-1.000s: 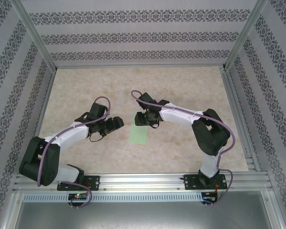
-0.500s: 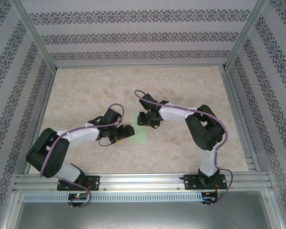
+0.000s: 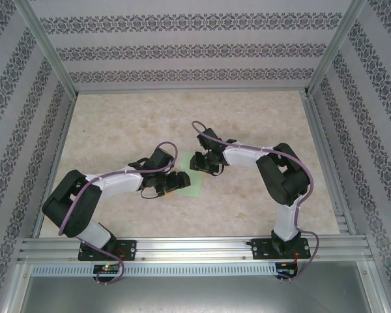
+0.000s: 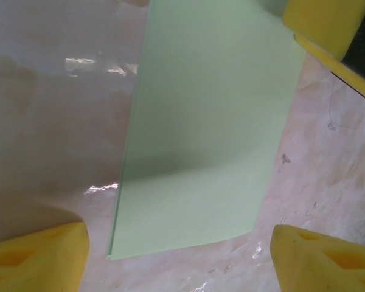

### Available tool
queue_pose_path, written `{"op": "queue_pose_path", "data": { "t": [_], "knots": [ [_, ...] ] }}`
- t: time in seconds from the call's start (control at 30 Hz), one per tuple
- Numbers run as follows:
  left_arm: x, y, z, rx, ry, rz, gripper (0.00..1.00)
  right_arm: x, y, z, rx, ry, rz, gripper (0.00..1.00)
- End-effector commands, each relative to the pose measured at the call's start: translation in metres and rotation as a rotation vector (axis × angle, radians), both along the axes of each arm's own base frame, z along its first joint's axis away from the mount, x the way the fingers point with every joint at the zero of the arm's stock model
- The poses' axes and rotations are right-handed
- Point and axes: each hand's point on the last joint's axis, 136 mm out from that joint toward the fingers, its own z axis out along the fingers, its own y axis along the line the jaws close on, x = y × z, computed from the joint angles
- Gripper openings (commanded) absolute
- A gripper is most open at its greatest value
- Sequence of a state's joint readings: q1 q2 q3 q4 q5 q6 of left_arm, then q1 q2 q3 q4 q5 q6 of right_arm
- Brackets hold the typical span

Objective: Fold a paper plane with a square sheet of paper (pick it up from the middle)
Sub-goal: Fold the triangle a second time at the center of the table.

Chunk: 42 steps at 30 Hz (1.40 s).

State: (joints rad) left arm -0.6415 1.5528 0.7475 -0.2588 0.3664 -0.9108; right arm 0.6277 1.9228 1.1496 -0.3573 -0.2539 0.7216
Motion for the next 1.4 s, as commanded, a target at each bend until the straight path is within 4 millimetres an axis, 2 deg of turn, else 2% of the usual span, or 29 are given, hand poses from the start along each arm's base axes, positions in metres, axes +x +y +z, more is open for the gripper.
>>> {"op": "queue_pose_path", "data": {
  "t": [0.0,0.3,0.53,0.6,0.7,0.9,1.03,1.2,1.37],
  "knots": [
    [-0.001,-0.016,0.007,-0.039,0.008,-0.028,0.78,-0.016,-0.022,-0.040,-0.080,0.088,-0.039,0.38],
    [-0.001,-0.021,0.008,-0.044,0.003,-0.041,0.78,-0.019,-0.024,-0.046,-0.079,0.104,-0.042,0.38],
    [0.002,-0.029,0.021,-0.099,-0.046,-0.068,0.77,-0.020,-0.025,-0.048,-0.077,0.111,-0.041,0.37],
    [0.007,-0.036,0.032,-0.138,-0.103,-0.105,0.76,-0.019,-0.025,-0.048,-0.077,0.110,-0.043,0.37],
    [0.019,-0.037,0.035,-0.139,-0.159,-0.122,0.75,-0.020,-0.025,-0.049,-0.077,0.114,-0.039,0.37],
    [0.041,-0.034,0.029,-0.175,-0.169,-0.097,0.73,-0.021,-0.025,-0.049,-0.076,0.116,-0.037,0.37],
    [0.049,-0.032,0.025,-0.179,-0.179,-0.101,0.73,-0.021,-0.024,-0.049,-0.075,0.117,-0.032,0.37],
    [0.044,-0.030,0.021,-0.188,-0.174,-0.118,0.72,-0.020,-0.024,-0.049,-0.076,0.119,-0.030,0.37],
    [0.032,-0.030,0.023,-0.229,-0.151,-0.133,0.65,-0.021,-0.023,-0.051,-0.077,0.125,-0.027,0.37]
  ]
}}
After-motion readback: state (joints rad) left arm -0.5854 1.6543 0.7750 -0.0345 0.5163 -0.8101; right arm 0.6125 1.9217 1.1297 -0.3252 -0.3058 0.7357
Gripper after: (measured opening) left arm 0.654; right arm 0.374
